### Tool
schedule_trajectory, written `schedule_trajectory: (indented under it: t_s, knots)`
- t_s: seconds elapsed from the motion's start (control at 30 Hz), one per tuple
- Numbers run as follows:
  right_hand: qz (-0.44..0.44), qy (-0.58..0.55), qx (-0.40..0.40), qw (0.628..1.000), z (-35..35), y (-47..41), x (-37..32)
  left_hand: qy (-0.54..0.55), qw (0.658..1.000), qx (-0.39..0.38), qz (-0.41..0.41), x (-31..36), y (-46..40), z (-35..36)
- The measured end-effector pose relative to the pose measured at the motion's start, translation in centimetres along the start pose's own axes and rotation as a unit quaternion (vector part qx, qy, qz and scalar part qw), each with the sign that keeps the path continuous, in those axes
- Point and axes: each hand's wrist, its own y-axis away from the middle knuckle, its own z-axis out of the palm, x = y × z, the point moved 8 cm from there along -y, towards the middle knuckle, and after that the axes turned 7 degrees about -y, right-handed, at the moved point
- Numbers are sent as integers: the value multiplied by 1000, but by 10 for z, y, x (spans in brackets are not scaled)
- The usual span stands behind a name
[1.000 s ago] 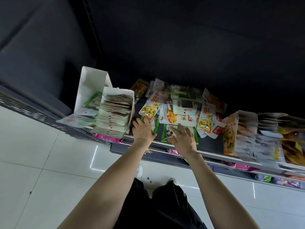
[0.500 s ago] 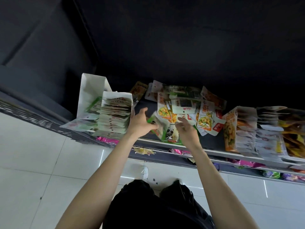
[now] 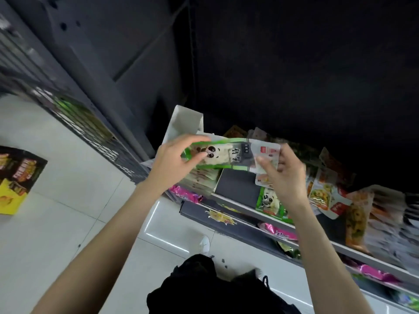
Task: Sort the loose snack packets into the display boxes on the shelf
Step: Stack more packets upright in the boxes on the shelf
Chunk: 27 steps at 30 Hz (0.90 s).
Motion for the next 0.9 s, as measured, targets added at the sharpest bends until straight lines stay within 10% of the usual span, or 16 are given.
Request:
schedule_trajectory:
  t_s: [0.17, 0.4, 0.5, 0.77, 0.9]
  knots:
    - [-149, 33, 44, 987, 36, -35, -42, -69, 982, 127, -124, -53, 12, -27]
    - [-226, 202, 40, 952, 116, -66, -52, -234, 936, -256, -59, -107, 59, 16]
    - [-296, 369, -72, 878, 178, -71, -40, -295, 895, -333, -40, -124, 71, 32]
    - [-253, 679, -229, 651, 265, -48, 45, -330, 928, -172, 17, -124, 65, 28]
    - [-294, 671, -193, 653, 260, -45, 42, -300, 942, -146, 17, -119, 66, 22]
